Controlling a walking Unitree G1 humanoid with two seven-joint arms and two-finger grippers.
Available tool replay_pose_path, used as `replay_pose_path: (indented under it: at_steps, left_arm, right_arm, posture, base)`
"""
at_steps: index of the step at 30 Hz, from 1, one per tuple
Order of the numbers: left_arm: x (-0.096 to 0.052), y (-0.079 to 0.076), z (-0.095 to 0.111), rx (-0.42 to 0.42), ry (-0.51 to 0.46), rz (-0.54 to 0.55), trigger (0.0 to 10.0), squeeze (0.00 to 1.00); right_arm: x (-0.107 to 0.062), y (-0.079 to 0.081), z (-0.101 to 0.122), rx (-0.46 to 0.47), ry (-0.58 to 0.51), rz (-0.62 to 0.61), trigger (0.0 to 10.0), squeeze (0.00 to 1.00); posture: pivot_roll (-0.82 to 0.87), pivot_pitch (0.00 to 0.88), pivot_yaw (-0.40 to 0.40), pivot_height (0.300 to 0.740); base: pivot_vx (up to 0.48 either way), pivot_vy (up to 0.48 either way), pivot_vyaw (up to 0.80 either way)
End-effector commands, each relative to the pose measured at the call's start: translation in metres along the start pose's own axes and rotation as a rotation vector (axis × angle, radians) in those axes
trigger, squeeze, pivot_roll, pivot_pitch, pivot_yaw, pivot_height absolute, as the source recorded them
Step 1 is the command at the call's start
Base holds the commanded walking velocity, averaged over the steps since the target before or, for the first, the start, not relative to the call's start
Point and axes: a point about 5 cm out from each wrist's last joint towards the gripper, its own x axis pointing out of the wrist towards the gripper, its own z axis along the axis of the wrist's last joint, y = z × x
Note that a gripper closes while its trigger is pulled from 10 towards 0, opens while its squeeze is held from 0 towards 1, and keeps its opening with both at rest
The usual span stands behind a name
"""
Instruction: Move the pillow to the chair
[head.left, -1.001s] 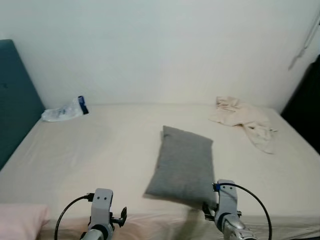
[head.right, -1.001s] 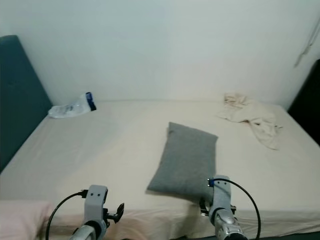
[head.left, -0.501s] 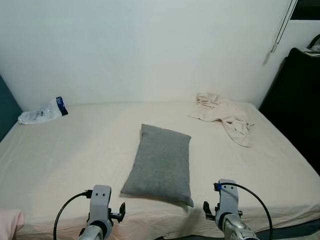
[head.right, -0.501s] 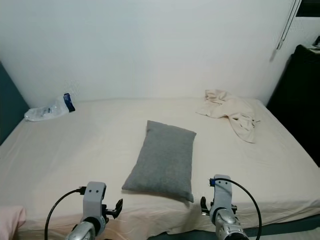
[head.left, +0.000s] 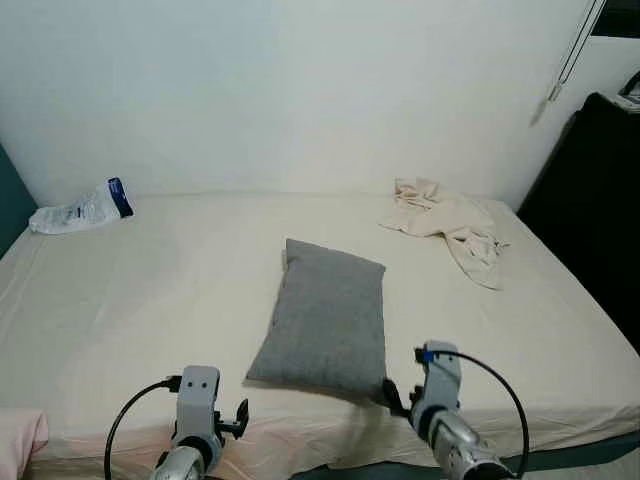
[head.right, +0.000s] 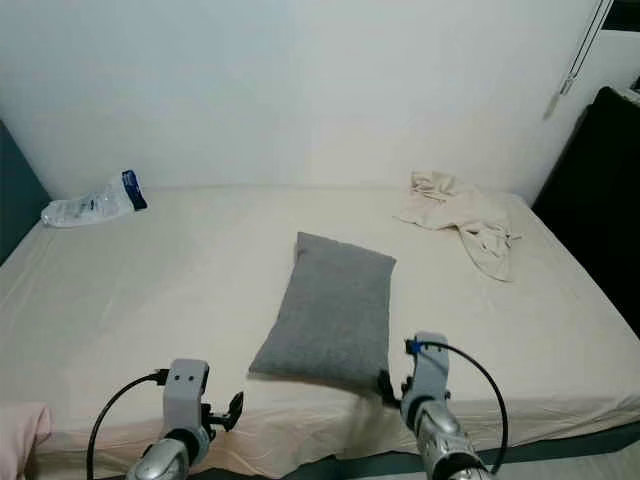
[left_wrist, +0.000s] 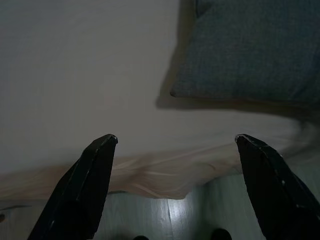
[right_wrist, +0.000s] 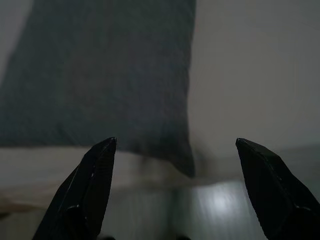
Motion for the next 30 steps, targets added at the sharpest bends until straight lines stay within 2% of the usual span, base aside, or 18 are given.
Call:
replay_pose_path:
  at_steps: [1,8,13,16,27,30]
  left_arm:
    - [0.0006,-0.0012,0.0025,-0.008,-0.015,-0.006,10.0,0.0]
    - [0.0014,-0.0029,0.0044,-0.016,-0.027,-0.007,10.0,0.0]
    - [0.0018,-0.0027,0.0064,-0.007,-0.038,-0.006,10.0,0.0]
    - [0.0015,-0.0024,0.0062,-0.033,-0.041,0.004,10.0,0.0]
    - [0.0024,-0.0024,0.0083,-0.016,-0.047,-0.004,10.0,0.0]
    - [0.0025,-0.0032,0.0084,-0.018,-0.048,-0.008,10.0,0.0]
  right_arm:
    - [0.0002,-0.0005,0.0023,0.026,-0.017,0.001,10.0,0.0]
    - [0.0008,-0.0017,0.0057,0.024,-0.024,0.004,10.0,0.0]
    - [0.0005,-0.0022,0.0045,0.02,-0.018,0.006,10.0,0.0]
    - [0.0004,-0.0019,0.0037,0.016,-0.014,0.006,10.0,0.0]
    - [0.0002,-0.0015,0.0021,0.011,-0.008,0.007,10.0,0.0]
    - [0.0001,-0.0014,0.0017,0.009,-0.007,0.008,10.0,0.0]
  posture:
    - [0.06,0.0,-0.031,0.736]
    - [0.06,0.0,-0.036,0.736]
    - [0.06,0.0,-0.038,0.736]
    - [0.06,0.0,-0.036,0.736]
    - [0.06,0.0,-0.034,0.736]
    - [0.06,0.0,-0.035,0.736]
  base:
    - [0.266,0.0,0.0]
    - [0.273,0.0,0.0]
    - [0.0,0.0,0.0]
    - [0.0,0.0,0.0]
    - [0.0,0.0,0.0]
    - [0.254,0.0,0.0]
